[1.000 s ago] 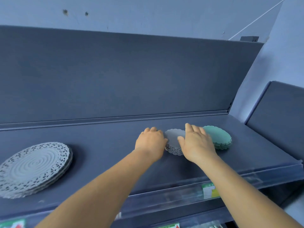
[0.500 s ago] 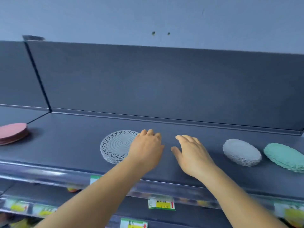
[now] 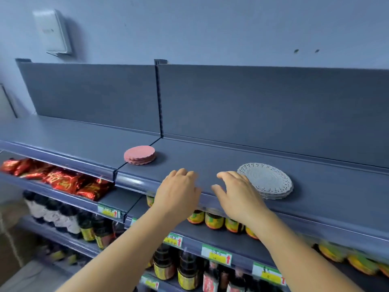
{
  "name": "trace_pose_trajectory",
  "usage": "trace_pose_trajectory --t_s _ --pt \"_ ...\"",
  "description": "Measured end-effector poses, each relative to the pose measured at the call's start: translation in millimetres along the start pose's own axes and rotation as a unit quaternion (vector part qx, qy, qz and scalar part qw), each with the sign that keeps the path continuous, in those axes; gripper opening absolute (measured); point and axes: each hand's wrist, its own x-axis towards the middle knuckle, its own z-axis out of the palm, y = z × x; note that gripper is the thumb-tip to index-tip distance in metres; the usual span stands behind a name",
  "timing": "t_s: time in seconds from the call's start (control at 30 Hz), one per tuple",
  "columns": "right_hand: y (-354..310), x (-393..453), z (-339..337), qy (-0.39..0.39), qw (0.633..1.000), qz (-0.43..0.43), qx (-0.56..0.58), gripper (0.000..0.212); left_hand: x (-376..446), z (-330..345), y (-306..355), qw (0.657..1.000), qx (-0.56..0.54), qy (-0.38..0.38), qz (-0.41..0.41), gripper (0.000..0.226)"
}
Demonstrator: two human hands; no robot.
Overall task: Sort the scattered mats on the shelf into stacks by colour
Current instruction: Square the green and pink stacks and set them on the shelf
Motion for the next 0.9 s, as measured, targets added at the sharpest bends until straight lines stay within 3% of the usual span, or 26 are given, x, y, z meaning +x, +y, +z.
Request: trace_pose_trajectory --t_s 0.43,0.7,0.9 --pt "-121 66 74 -0.015 0.996 -0.068 0.062 0.044 -21 -24 -148 0.989 -0.035 0.082 -0.116 0.041" --pt "-144 158 119 -0.022 0.995 -0.061 0.078 0.041 44 -13 -220 0.986 -0.039 0.074 -0.147 0.041" --pt "-142 216 135 -0.058 0.996 -0.02 0.057 0.048 101 4 -247 0.983 -0.071 0.027 -0.167 0.05"
